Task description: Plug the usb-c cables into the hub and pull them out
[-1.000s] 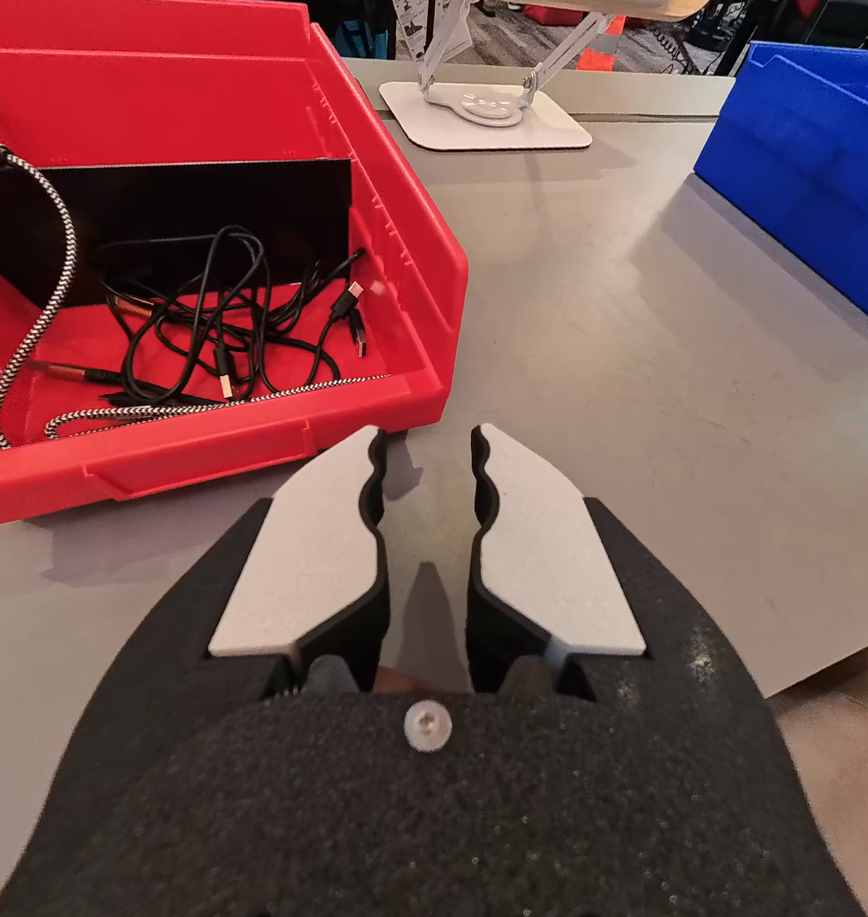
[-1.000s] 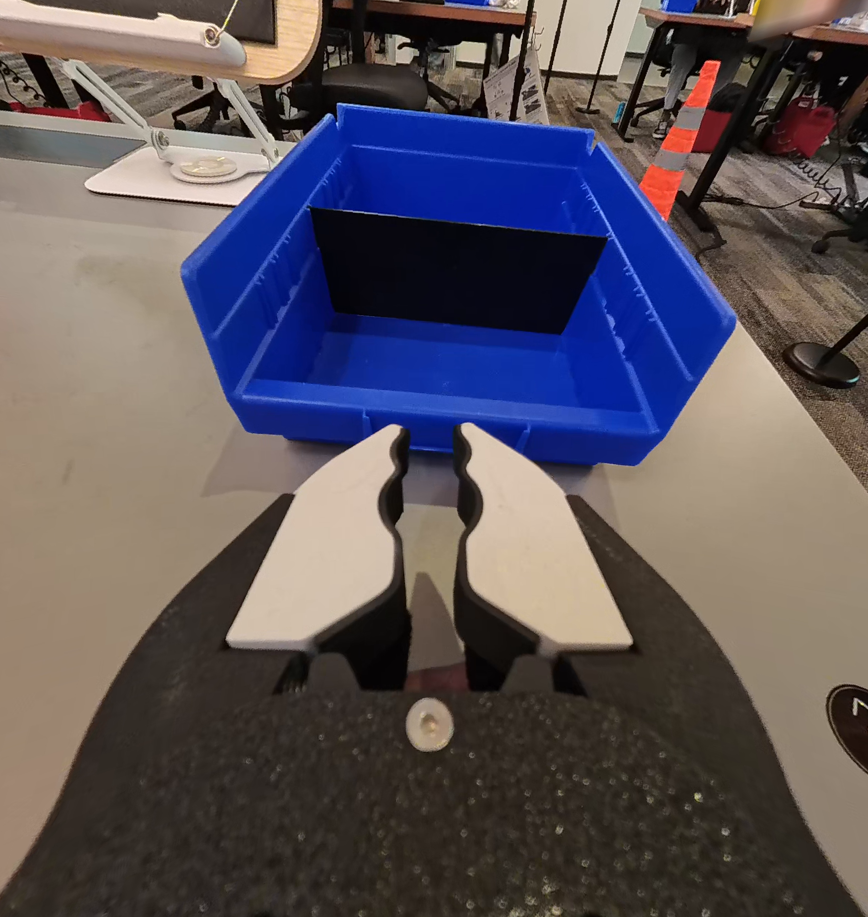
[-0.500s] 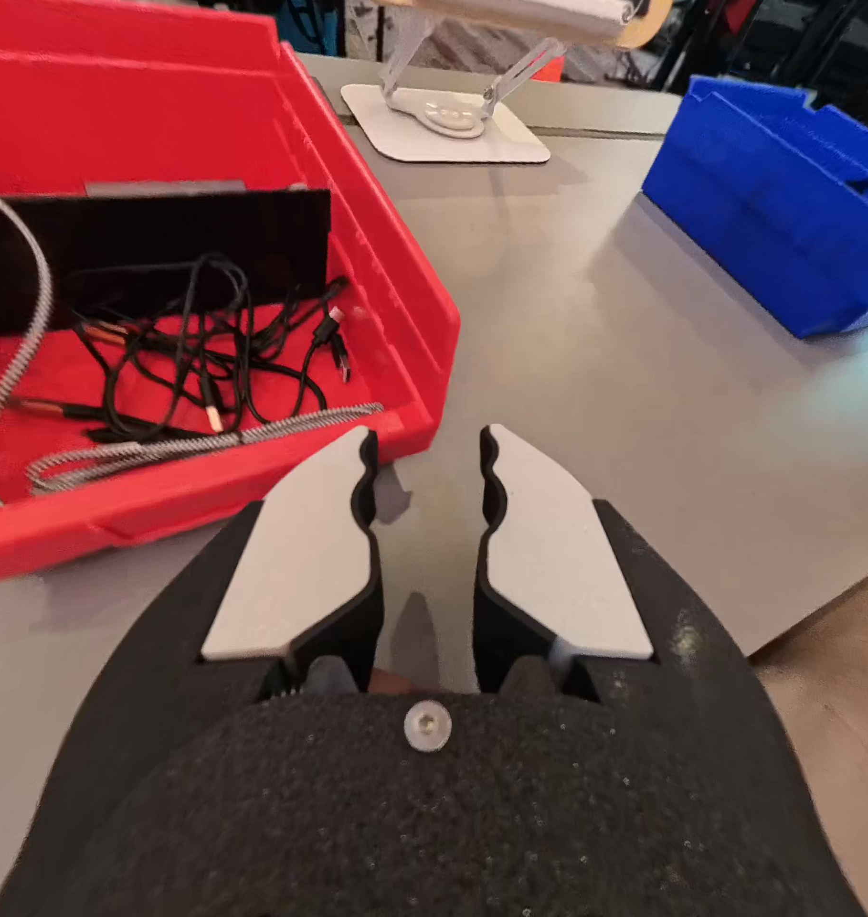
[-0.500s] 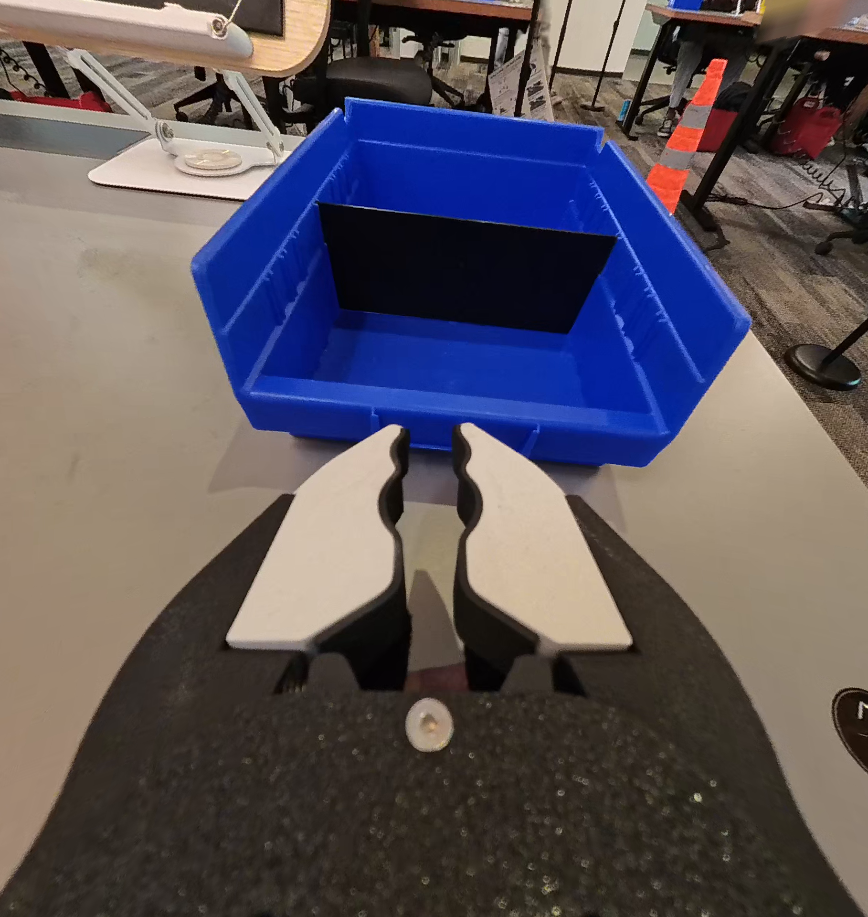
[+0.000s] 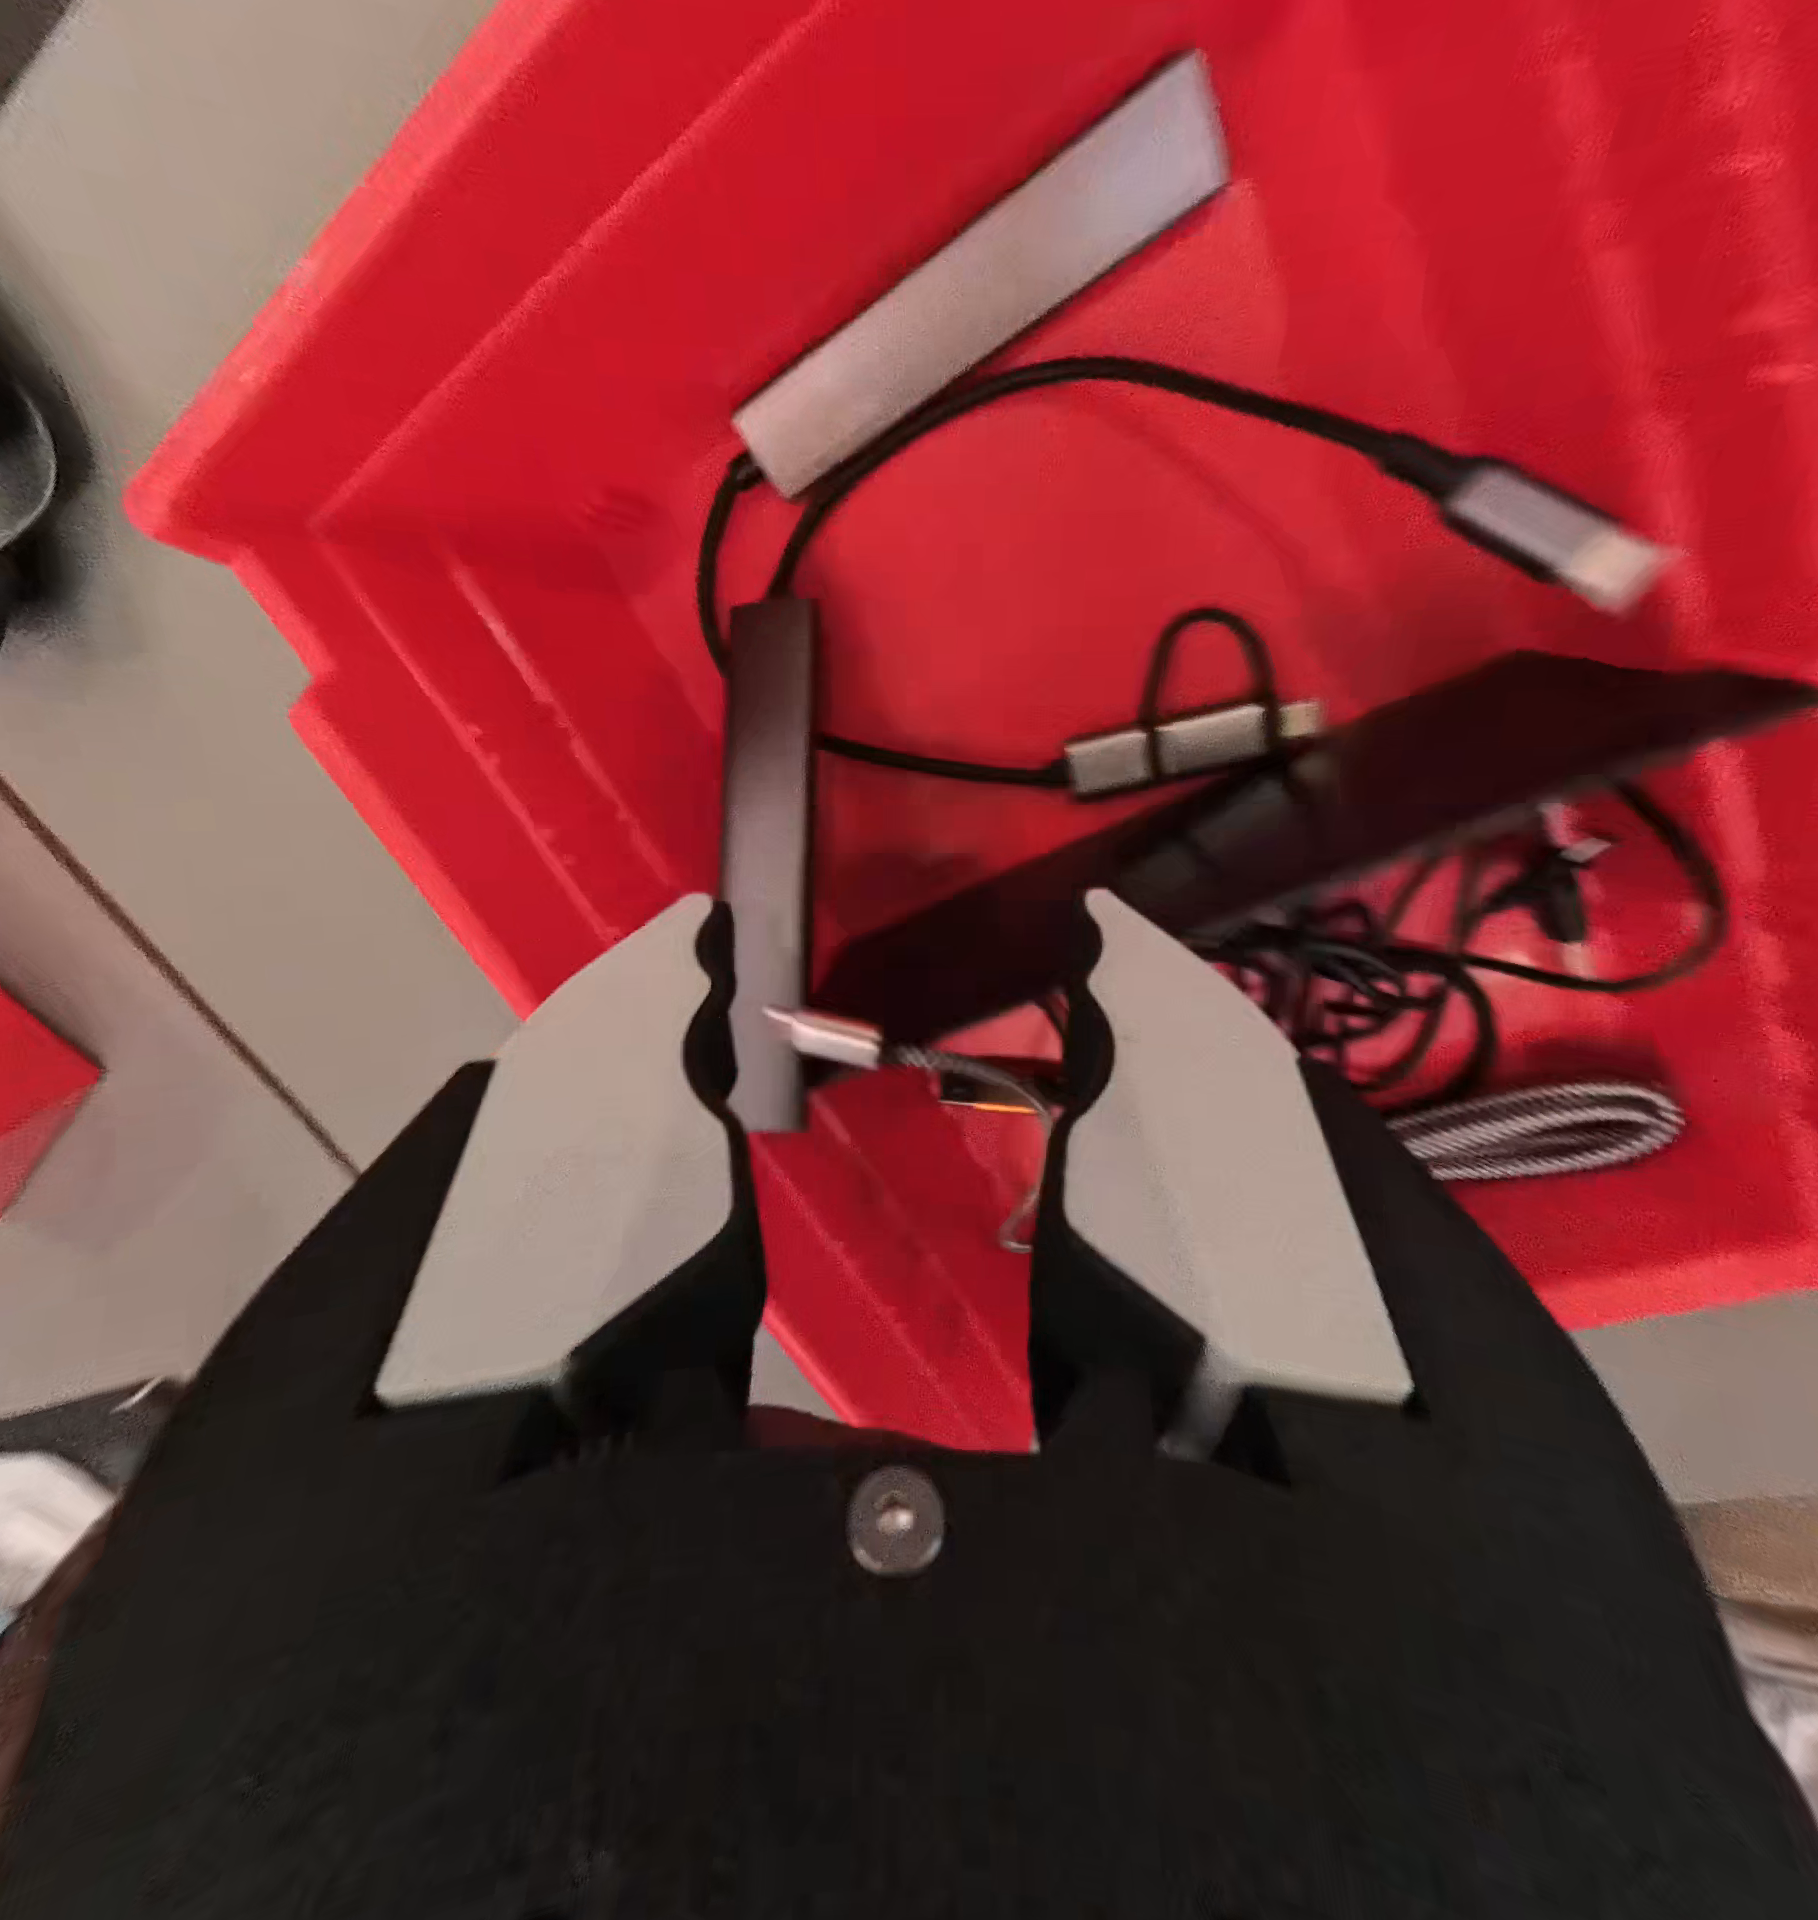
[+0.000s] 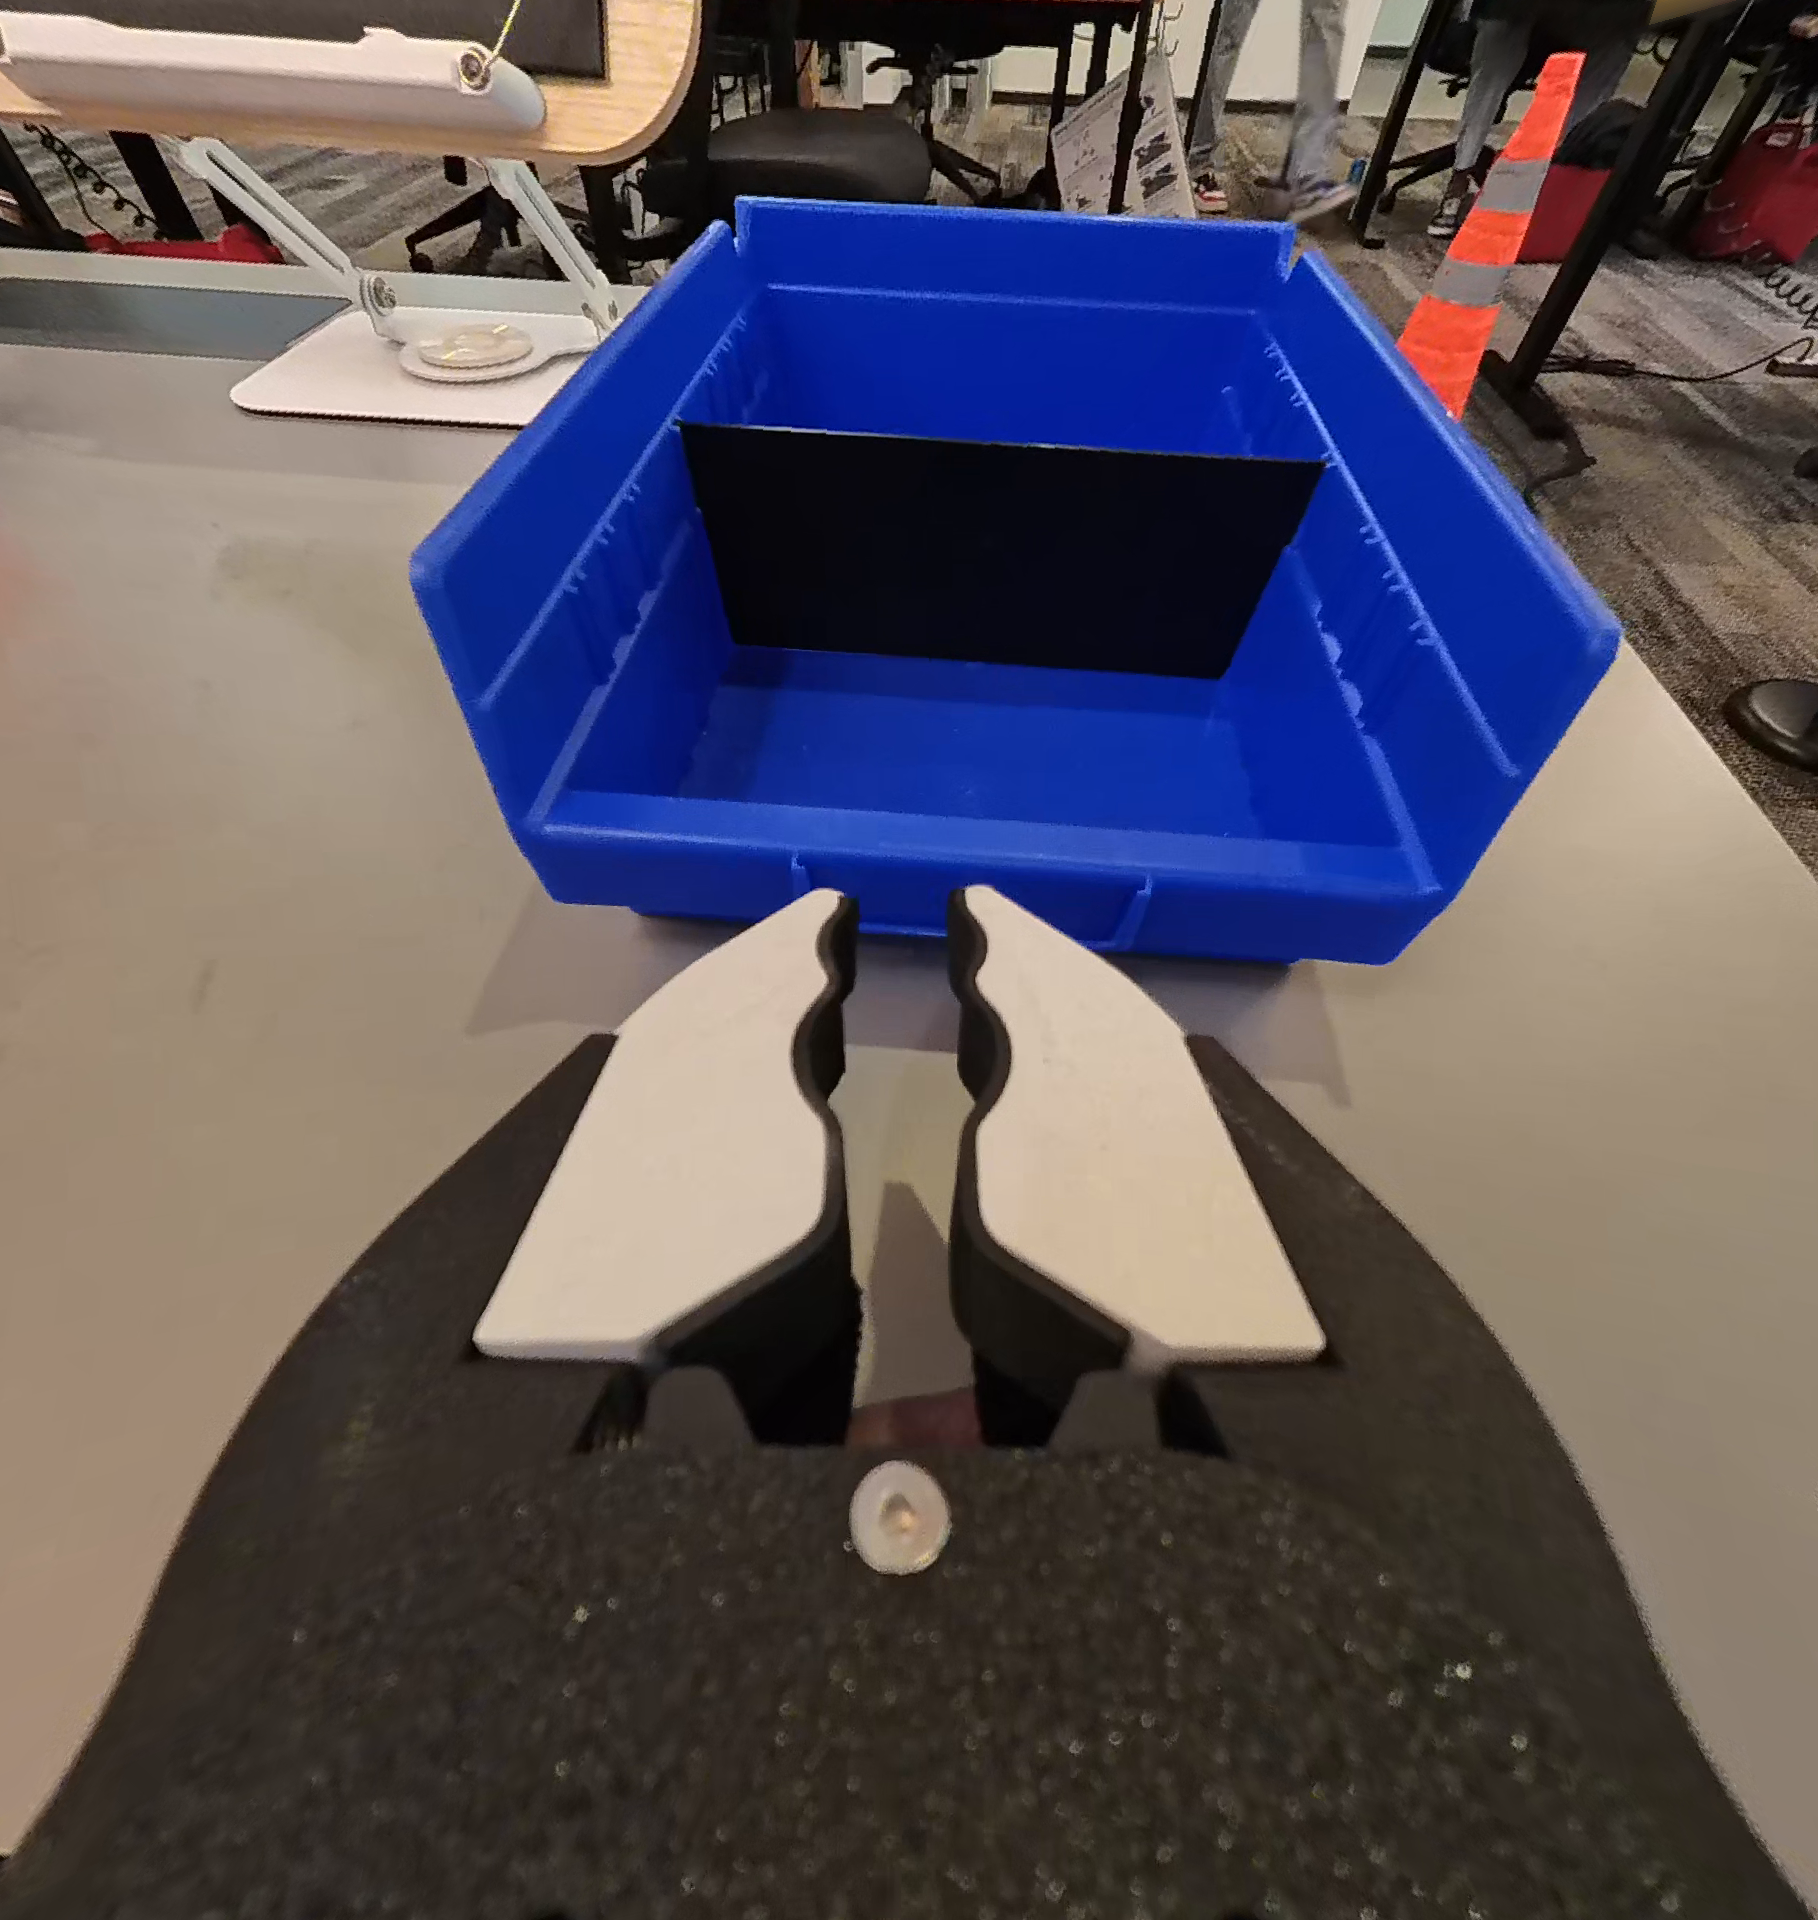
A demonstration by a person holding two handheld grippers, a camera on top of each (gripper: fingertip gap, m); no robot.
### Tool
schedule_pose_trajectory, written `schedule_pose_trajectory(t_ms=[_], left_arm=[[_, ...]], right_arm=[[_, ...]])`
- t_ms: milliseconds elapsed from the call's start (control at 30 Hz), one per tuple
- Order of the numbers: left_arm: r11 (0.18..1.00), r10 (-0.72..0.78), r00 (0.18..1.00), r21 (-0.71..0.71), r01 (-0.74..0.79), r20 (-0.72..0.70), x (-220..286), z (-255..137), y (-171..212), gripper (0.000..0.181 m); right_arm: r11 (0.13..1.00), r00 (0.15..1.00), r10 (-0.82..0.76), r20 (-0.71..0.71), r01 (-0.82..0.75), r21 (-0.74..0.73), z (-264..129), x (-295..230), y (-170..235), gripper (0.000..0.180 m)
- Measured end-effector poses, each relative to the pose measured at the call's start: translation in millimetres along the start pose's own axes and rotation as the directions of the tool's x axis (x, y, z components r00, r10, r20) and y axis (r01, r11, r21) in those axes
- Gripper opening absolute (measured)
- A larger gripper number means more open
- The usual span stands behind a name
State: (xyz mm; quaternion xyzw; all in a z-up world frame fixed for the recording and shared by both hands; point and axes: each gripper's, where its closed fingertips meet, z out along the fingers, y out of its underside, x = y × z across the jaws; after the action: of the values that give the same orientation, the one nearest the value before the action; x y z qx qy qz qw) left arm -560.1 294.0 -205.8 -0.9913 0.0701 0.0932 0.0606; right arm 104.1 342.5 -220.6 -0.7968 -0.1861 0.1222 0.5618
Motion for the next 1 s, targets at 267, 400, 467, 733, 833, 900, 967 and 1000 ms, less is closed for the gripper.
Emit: schedule_pose_trajectory(t_ms=[267, 400, 467, 733, 833, 900, 967, 1000], left_arm=[[0.956, 0.065, 0.997, -0.288, -0.049, 0.047, -26, 49, 7, 0.037], [0.956, 0.073, 0.993, -0.289, -0.044, 0.093, -31, 54, 7, 0.022], [0.961, 0.095, 0.99, -0.269, -0.064, 0.105, -32, 51, 6, 0.022], [0.995, 0.085, 0.905, -0.076, -0.059, 0.417, -71, -26, -13, 0.022], [0.994, 0.091, 0.763, -0.007, -0.113, 0.64, -89, -81, -27, 0.022], [0.98, 0.095, 0.615, 0.034, -0.195, 0.783, -91, -125, -39, 0.021], [0.956, 0.065, 0.478, 0.082, -0.28, 0.876, -78, -166, -50, 0.021], [0.939, 0.033, 0.44, 0.123, -0.321, 0.897, -66, -183, -56, 0.021]], right_arm=[[1.0, 0.999, 0.03, 0.012, -0.03, -0.007, 1, 2, 1, 0.016], [0.999, 0.999, 0.046, 0.024, -0.045, -0.023, 3, 2, 4, 0.016], [0.998, 0.998, 0.053, 0.027, -0.053, -0.027, 3, 2, 4, 0.016], [0.998, 0.998, 0.06, 0.03, -0.06, -0.019, 2, 2, 3, 0.016], [0.999, 0.998, 0.05, 0.031, -0.05, -0.018, 1, -1, 3, 0.016], [0.999, 0.999, 0.04, 0.027, -0.04, -0.015, 1, -1, 3, 0.016], [0.999, 0.999, 0.034, 0.023, -0.034, -0.014, 1, -1, 2, 0.016], [0.999, 0.999, 0.032, 0.022, -0.032, -0.013, 1, -1, 2, 0.016]])
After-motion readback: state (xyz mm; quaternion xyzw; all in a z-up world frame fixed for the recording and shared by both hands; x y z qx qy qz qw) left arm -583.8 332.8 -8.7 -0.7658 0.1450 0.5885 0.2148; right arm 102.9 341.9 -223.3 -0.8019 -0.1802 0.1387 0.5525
